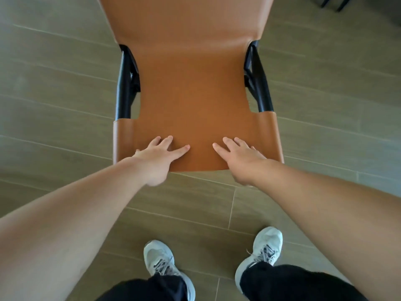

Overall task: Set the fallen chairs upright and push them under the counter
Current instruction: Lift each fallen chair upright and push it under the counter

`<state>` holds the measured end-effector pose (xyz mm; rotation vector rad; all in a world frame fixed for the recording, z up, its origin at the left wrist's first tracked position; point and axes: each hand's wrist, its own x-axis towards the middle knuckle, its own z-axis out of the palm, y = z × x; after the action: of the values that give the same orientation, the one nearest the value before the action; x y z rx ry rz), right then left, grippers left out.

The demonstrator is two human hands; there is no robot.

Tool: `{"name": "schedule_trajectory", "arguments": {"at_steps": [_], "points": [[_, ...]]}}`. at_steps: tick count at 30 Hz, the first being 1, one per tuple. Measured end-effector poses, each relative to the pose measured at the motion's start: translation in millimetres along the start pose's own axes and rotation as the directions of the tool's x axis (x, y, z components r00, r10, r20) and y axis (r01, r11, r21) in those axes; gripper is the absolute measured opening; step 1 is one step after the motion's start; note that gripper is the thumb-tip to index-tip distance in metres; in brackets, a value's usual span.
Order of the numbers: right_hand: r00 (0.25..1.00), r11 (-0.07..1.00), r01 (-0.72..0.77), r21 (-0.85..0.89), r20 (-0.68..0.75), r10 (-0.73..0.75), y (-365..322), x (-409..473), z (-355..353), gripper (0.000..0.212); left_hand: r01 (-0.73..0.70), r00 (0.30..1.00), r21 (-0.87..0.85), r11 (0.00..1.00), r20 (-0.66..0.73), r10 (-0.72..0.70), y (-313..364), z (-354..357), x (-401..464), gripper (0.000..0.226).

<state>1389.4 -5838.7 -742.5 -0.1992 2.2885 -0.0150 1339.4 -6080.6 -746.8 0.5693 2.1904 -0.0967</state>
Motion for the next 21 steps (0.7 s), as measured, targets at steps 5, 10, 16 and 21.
{"name": "schedule_trajectory", "arguments": {"at_steps": [5,10,16,21], "points": [[0.999,1.000,-0.023,0.013,0.033,0.022,-10,-25,-96,0.113,-0.087,0.993,0.032,0.996,-0.072,0.090,-27,-84,-34,0.098],[0.999,0.999,-0.033,0.000,0.020,0.033,-17,-44,-174,0.103,-0.155,0.965,0.138,0.978,-0.191,0.179,-58,-146,-64,0.089],[0.966,0.986,0.017,-0.165,-0.252,-0.059,8,-55,-252,0.084,-0.260,0.795,0.477,0.840,-0.388,0.467,-81,-226,-77,0.092],[0.836,0.944,0.009,-0.329,-0.516,-0.188,54,-39,-321,0.040,-0.110,0.639,0.517,0.849,-0.617,0.459,-108,-310,-73,0.075]]}}
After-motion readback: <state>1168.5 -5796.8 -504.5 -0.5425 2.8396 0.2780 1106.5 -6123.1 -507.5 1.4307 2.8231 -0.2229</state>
